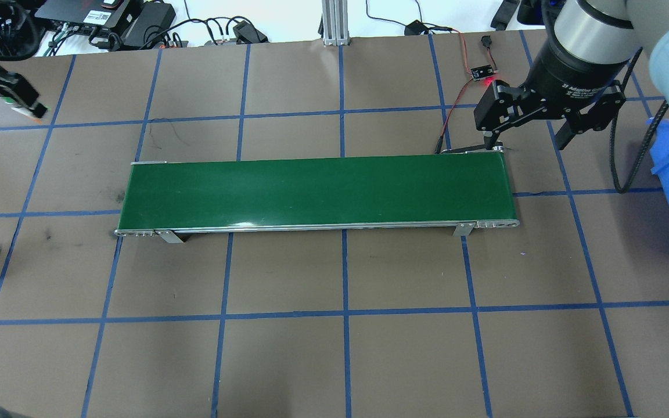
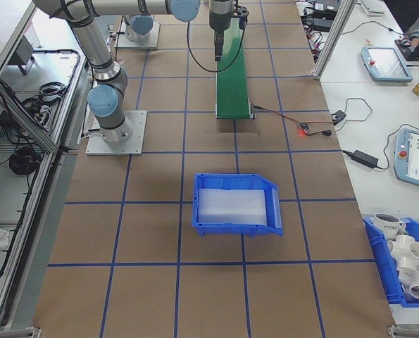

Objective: Move button from left to right

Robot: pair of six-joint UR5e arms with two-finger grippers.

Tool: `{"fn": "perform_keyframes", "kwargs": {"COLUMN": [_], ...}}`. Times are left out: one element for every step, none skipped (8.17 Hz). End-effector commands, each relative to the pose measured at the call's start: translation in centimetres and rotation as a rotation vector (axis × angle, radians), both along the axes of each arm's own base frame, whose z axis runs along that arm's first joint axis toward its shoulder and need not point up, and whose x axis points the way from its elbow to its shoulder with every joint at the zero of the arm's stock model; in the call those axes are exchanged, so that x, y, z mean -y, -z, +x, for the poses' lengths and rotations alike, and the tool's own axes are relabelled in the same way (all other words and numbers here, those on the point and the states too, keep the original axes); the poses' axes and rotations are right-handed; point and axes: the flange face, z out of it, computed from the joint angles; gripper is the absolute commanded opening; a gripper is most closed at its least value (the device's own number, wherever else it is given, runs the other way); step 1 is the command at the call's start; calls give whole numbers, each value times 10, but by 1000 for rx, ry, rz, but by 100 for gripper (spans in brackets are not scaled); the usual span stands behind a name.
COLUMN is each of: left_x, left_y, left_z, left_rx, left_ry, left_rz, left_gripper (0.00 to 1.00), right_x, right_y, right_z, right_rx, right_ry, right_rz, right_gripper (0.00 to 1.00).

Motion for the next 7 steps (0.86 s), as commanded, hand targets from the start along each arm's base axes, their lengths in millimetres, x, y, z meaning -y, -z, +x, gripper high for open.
{"fn": "perform_keyframes", "kwargs": {"left_x": [5,0,-6,-16,-20,-22,-22], "left_y": [67,92,114,146,174,187,188], "left_z": [-108,-117,-118,-120,-121,-121,-121], "left_rx": [-59,-58,-46,-48,-50,-52,-52], "left_ry": [-215,-201,-180,-178,-178,-177,-175], "left_rz": [93,90,73,87,108,126,128], "left_gripper": [0,0,0,0,0,0,0], "right_x": [4,4,4,4,4,4,3], "right_y": [-1,-1,-1,-1,-1,-1,-1], "right_z": [1,1,1,1,1,1,2], "right_rx": [7,7,8,8,8,8,9], "right_ry": [-2,-2,0,0,0,0,-2], "right_rz": [-25,-26,-26,-26,-26,-25,-23], "right_gripper": [100,100,100,100,100,100,100]}}
